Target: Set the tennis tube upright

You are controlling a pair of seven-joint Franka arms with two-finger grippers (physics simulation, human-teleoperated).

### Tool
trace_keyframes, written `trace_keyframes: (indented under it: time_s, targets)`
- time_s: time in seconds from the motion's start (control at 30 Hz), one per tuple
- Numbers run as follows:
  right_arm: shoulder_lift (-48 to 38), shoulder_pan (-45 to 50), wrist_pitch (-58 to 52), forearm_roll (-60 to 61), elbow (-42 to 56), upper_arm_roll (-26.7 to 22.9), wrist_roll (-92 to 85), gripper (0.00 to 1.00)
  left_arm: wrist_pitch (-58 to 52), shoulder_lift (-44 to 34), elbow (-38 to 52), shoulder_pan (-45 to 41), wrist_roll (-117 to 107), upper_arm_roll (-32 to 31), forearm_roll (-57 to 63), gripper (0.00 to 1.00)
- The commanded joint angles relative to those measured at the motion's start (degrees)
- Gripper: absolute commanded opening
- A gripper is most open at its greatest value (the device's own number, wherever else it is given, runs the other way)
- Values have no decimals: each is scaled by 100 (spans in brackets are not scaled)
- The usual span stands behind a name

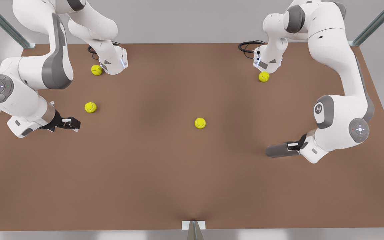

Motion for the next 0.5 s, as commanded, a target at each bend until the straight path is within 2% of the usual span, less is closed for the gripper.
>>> trace_keyframes:
  time_s: [0.0,0.2,0.47]
  targets:
    - [-1,13,0,0,0,-4,0,100,25,0,0,-5,-48,0,366,21]
    - [-1,4,-9,0,0,4,-9,100,605,105,-88,4,-179,-9,374,21]
    - [-1,-5,0,-18,9,-4,-9,100,641,474,-88,30,-197,-9,576,21]
